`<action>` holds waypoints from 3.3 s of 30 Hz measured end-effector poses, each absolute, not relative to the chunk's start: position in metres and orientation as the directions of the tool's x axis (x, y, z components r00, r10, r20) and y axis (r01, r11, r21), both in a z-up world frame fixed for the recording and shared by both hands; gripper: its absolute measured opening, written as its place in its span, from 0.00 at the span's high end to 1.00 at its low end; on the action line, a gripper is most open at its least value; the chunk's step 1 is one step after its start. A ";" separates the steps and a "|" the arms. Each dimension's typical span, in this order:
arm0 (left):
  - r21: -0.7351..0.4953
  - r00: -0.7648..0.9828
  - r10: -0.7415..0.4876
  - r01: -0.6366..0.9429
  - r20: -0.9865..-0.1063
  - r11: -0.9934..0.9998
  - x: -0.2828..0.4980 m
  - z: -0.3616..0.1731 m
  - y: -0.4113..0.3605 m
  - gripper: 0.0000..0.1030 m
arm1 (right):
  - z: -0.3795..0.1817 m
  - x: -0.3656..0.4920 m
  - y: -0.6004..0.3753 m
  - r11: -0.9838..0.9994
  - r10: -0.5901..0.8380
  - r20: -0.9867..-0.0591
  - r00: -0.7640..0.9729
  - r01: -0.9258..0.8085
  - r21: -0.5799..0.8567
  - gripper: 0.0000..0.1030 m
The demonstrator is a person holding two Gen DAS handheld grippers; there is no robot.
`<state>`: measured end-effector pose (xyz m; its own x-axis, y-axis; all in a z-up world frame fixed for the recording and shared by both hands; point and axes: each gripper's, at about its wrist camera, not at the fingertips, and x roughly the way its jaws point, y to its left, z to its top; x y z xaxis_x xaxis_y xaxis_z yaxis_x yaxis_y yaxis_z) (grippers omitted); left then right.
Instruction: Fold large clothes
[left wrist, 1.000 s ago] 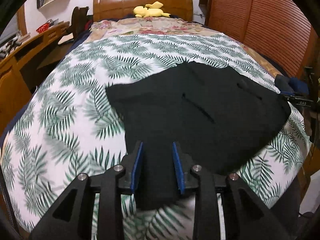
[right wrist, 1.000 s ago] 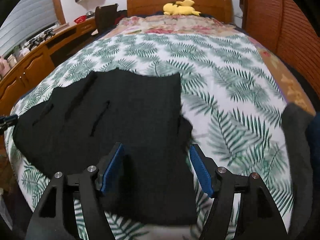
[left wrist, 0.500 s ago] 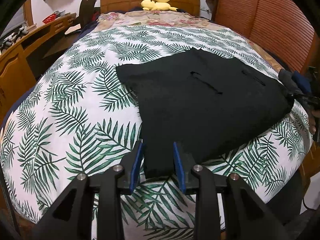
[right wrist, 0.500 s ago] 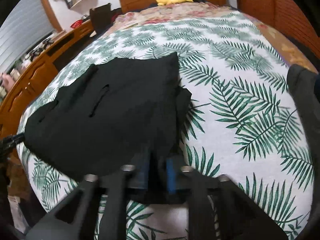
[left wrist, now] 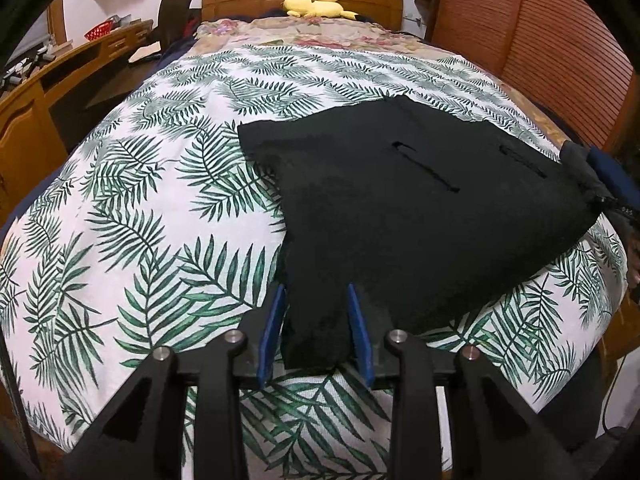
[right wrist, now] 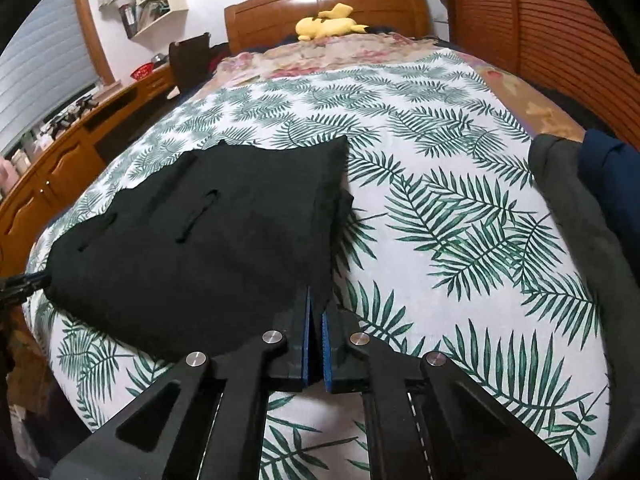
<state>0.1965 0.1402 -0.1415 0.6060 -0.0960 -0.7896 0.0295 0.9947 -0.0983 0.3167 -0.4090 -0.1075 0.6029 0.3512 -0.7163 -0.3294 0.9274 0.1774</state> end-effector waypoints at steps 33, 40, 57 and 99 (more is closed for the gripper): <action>-0.157 0.581 -0.160 0.056 -0.798 0.986 0.200 -0.163 0.135 0.94 | -0.144 0.327 -0.400 0.875 0.481 -0.724 0.495 -0.328 0.357 0.90; -0.149 0.608 -0.166 0.080 -0.777 0.986 0.170 -0.142 0.127 0.96 | -0.112 0.300 -0.409 0.869 0.491 -0.678 0.546 -0.359 0.340 0.92; -0.124 0.587 -0.165 0.109 -0.793 0.986 0.104 -0.128 0.104 0.92 | -0.106 0.222 -0.432 0.927 0.353 -0.761 0.545 -0.314 0.205 0.76; -0.046 0.675 -0.195 0.232 -0.712 0.972 0.137 -0.087 0.123 0.76 | -0.142 0.234 -0.174 0.808 0.432 -0.786 0.443 -0.577 0.119 0.45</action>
<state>0.1368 0.1230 -0.0869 0.6749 -0.1954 -0.7116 0.2323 0.9715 -0.0465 0.2339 -0.1743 -0.1416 0.4426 0.4318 -0.7859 -0.5766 0.8083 0.1194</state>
